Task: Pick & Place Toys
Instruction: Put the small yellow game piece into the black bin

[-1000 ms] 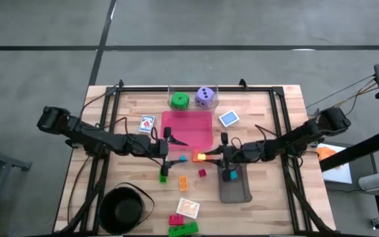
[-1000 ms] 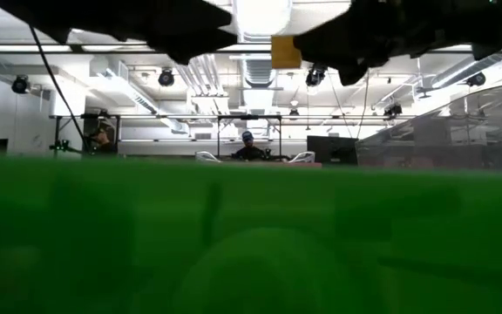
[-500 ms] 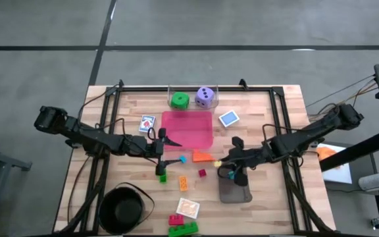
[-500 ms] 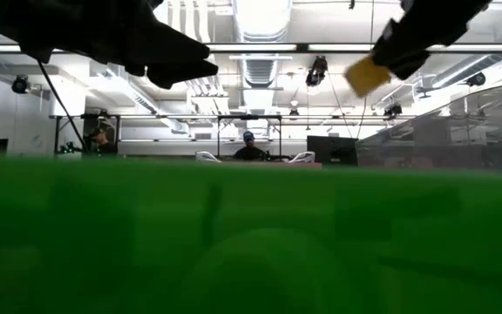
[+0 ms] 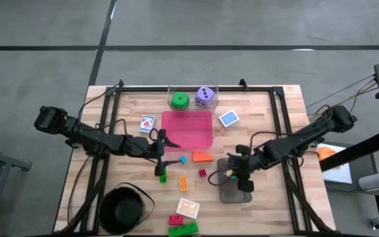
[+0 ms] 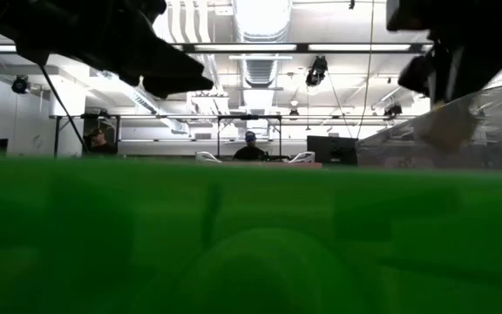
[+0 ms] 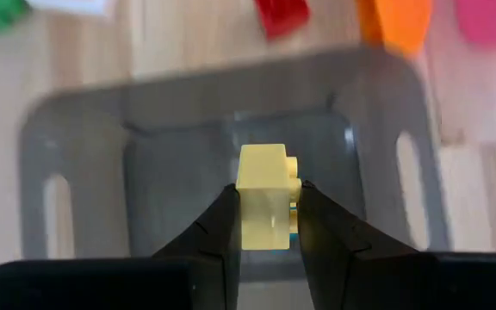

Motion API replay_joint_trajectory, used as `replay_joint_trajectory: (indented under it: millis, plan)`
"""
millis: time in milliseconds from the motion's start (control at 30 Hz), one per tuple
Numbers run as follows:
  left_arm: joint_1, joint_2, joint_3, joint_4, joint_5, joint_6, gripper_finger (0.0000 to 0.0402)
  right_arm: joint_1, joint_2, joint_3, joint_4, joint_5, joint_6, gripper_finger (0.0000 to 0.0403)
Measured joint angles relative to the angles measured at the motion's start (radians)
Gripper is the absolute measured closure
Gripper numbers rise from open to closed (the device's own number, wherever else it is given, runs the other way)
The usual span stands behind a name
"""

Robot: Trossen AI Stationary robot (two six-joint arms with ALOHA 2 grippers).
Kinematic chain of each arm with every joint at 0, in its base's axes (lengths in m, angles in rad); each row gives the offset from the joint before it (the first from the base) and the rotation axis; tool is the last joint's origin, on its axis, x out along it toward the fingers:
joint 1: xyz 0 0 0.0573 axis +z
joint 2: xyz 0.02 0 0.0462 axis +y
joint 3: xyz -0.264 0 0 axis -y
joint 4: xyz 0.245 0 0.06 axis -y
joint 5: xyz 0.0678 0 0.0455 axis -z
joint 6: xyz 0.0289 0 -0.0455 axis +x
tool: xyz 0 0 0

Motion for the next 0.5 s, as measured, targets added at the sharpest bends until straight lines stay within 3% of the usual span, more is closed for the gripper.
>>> replay_joint_trajectory:
  millis: [233,500]
  plan:
    - [-0.004,0.0,0.0,-0.057,0.004,-0.038,0.0107,0.0,0.071,0.0,-0.023,-0.026,0.007,0.031]
    - [-0.01,0.0,0.0,-0.058,0.011,-0.046,0.0107,0.001,0.118,0.0,-0.022,-0.026,0.007,0.0205]
